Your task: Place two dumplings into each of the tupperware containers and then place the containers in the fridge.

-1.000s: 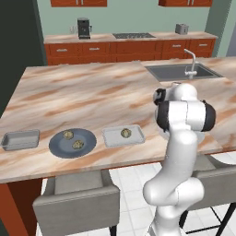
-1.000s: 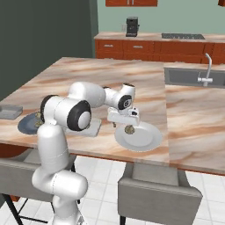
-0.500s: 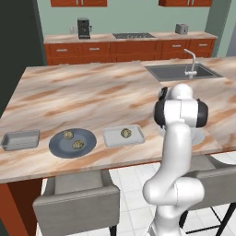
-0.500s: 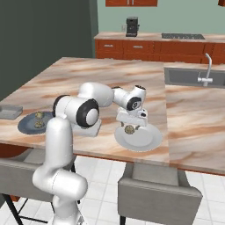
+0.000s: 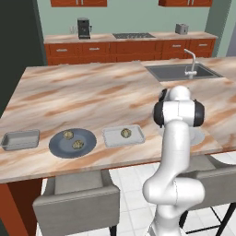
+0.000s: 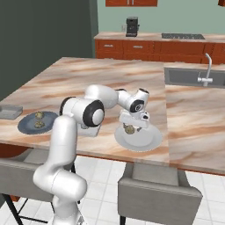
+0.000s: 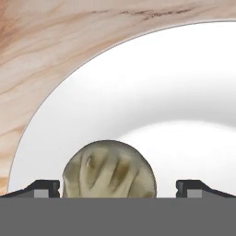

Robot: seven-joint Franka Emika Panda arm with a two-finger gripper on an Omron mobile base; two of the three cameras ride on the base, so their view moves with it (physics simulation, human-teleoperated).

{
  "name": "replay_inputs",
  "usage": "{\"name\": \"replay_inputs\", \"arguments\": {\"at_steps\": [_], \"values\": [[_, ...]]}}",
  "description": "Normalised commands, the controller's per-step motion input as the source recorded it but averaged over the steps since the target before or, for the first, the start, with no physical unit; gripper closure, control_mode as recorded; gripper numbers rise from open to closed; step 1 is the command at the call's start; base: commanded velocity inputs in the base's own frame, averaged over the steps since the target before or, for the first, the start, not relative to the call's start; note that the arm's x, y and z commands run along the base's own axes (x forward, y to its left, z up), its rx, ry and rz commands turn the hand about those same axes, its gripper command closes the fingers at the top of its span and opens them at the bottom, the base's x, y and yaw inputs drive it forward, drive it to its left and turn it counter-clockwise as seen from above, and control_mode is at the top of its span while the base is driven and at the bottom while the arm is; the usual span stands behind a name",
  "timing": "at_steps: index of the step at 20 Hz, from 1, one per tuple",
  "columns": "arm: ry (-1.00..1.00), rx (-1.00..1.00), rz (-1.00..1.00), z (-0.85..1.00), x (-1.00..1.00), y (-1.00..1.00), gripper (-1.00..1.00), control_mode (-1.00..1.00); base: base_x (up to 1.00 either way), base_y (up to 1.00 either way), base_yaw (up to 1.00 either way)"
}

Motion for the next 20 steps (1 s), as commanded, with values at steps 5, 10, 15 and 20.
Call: {"name": "replay_inputs", "arguments": {"at_steps": [5, 10, 15, 20], "values": [[-0.02, 0.00, 0.00, -0.13, -0.20, 0.12, -1.00, -1.00, 0.00, 0.00, 0.00], [-0.04, 0.00, 0.00, -0.06, -0.08, 0.18, -1.00, -1.00, 0.00, 0.00, 0.00], [-0.03, 0.00, 0.00, -0.11, 0.00, 0.04, 1.00, -1.00, 0.00, 0.00, 0.00], [-0.11, -0.01, 0.00, 0.57, -0.43, 0.30, 1.00, -1.00, 0.00, 0.00, 0.00]]}}
